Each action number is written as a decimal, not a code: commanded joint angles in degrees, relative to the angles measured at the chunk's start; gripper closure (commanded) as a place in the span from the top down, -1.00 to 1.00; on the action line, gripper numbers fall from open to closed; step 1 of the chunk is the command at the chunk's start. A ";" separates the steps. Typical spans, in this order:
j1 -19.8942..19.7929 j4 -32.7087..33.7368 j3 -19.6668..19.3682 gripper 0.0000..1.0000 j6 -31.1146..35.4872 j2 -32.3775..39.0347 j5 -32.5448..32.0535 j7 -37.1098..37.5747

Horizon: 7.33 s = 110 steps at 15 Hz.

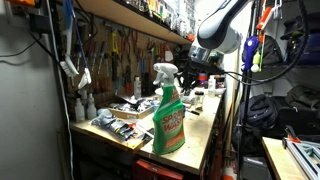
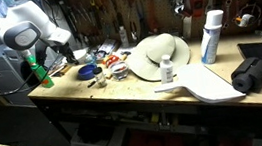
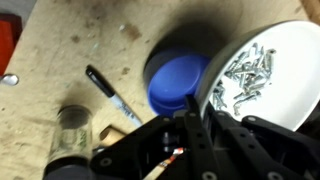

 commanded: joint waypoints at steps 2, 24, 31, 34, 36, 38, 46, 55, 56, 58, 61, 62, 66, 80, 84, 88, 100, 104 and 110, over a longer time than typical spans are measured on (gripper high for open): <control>-12.94 -1.02 5.29 -0.96 -3.21 -5.84 -21.04 11.75; -18.20 0.32 17.27 -0.96 -12.35 -9.81 -76.09 39.24; -6.57 3.83 13.03 -0.96 -25.34 -3.74 -96.37 53.75; 0.14 4.39 9.84 -0.96 -32.59 -0.70 -101.80 56.33; 3.51 4.17 8.39 -0.96 -36.33 0.74 -103.37 56.14; 6.13 3.79 7.29 -0.96 -38.62 1.77 -104.49 56.14; 11.48 3.24 6.18 -0.96 -45.16 3.55 -114.62 57.06; 13.45 3.39 5.84 -0.96 -50.74 4.35 -118.58 53.97; 13.54 3.51 5.72 -0.96 -50.58 4.45 -118.16 53.61; 13.42 4.14 5.17 -0.96 -48.73 4.28 -116.01 52.19; 12.31 3.97 2.48 -0.96 -37.29 0.73 -107.82 45.99; 11.57 4.17 1.01 -0.96 -32.81 -0.63 -105.78 43.03; 9.18 4.16 -5.38 -0.96 -16.32 -4.57 -95.65 29.20; 34.74 -2.14 -28.44 -0.96 -15.76 -11.45 -30.30 -23.28; 37.49 5.84 -32.41 -0.96 -29.84 -9.79 -14.54 -31.77; 22.97 7.08 -20.26 -0.86 -31.23 -6.76 -7.54 -35.28; 11.45 8.62 -8.67 -0.96 -18.15 0.85 -1.54 -29.29; 10.68 8.70 -6.39 -0.96 -14.92 4.20 -2.18 -27.67; 9.86 9.80 -5.08 -0.96 -10.35 9.79 -1.86 -24.75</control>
